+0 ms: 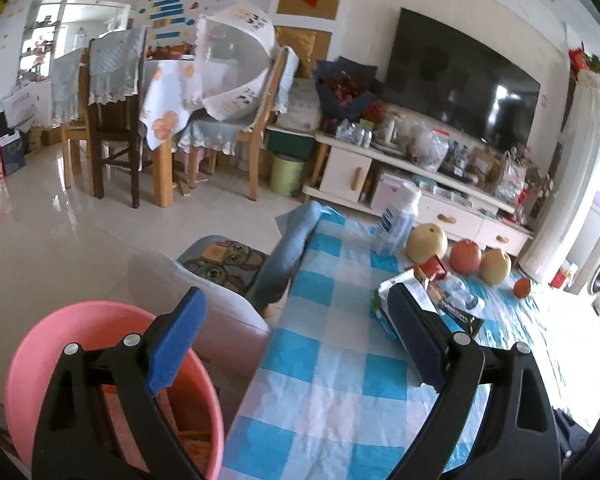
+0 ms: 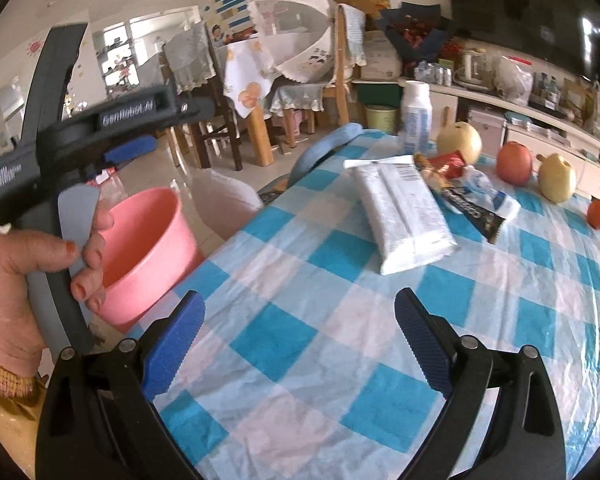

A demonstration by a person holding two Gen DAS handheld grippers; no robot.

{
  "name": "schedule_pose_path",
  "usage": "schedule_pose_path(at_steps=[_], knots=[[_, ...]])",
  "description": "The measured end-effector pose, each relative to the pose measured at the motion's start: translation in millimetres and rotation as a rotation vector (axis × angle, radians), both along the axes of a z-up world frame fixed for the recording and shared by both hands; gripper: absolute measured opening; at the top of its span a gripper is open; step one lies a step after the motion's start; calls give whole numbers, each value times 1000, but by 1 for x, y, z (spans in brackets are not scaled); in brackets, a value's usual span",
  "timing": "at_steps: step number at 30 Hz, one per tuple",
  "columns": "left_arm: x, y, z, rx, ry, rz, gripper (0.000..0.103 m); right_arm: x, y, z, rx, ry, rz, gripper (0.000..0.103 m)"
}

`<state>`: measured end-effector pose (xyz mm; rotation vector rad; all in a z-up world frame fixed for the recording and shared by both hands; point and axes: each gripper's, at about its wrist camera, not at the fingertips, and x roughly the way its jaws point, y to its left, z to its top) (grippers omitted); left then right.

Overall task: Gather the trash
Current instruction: 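Move both empty tools back toward the table items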

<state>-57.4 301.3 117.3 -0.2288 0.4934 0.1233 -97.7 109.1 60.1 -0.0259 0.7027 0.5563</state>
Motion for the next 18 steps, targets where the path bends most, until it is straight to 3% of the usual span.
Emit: schedule_pose_path(at_steps=[6, 18], knots=[[10, -19, -3, 22, 18, -28, 92, 9, -30, 3, 33, 8, -47, 95], [42, -50, -17, -28, 92, -13, 92, 29, -87, -1, 17, -8, -113, 95]])
